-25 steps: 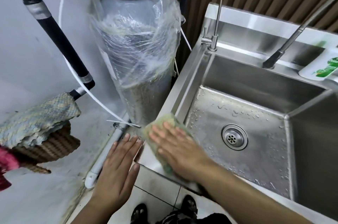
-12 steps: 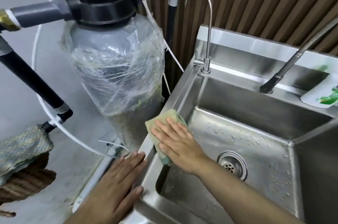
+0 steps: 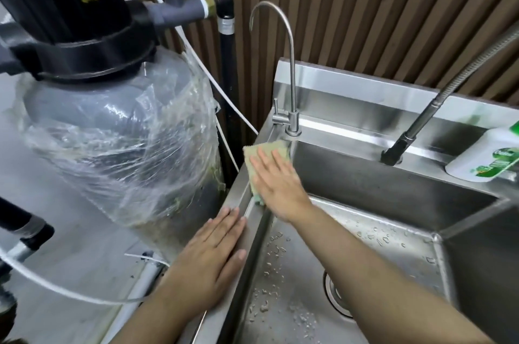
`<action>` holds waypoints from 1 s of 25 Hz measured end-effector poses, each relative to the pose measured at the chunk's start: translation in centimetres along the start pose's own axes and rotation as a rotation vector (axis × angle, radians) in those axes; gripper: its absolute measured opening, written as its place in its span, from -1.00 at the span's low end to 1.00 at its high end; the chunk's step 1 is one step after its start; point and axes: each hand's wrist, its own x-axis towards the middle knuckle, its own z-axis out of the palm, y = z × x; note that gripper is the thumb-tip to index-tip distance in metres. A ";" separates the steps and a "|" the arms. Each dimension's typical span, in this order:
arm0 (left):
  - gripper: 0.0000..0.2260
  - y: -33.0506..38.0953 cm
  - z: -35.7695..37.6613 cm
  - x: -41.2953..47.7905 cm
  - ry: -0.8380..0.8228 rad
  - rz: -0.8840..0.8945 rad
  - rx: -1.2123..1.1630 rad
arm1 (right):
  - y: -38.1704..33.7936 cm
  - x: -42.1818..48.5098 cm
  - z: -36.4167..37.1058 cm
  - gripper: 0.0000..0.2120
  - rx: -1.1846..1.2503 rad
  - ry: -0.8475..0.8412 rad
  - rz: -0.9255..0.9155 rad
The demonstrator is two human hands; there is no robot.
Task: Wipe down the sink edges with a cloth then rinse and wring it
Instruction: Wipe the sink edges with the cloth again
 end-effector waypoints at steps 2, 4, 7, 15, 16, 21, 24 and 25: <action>-0.52 -0.4 0.1 -0.1 -0.011 0.004 -0.025 | -1.2 -3.2 0.8 -0.49 0.028 0.017 -0.117; -0.51 -0.6 0.0 0.5 0.007 0.013 -0.056 | 0.0 -1.7 0.6 -0.52 0.038 0.009 -0.118; -0.50 -1.5 0.0 3.0 0.004 0.056 -0.108 | 2.4 4.2 -0.7 -0.53 0.065 -0.017 0.086; -0.44 -3.1 0.7 8.8 -0.018 0.060 -0.296 | 1.3 3.4 1.1 -0.58 0.444 0.253 0.147; -0.43 -2.9 0.7 9.3 -0.022 0.054 -0.323 | 1.0 2.2 1.1 -0.62 0.577 0.321 0.145; -0.37 -2.0 1.2 13.1 -0.005 0.095 -0.335 | 4.0 2.3 -2.4 -0.64 0.635 0.670 0.391; -0.33 -2.1 1.5 15.5 0.015 0.152 -0.235 | 5.5 6.1 -3.8 -0.51 0.289 0.287 0.402; -0.31 -2.3 1.7 16.1 0.010 0.168 -0.218 | 6.0 6.7 -3.2 -0.49 0.184 0.193 0.412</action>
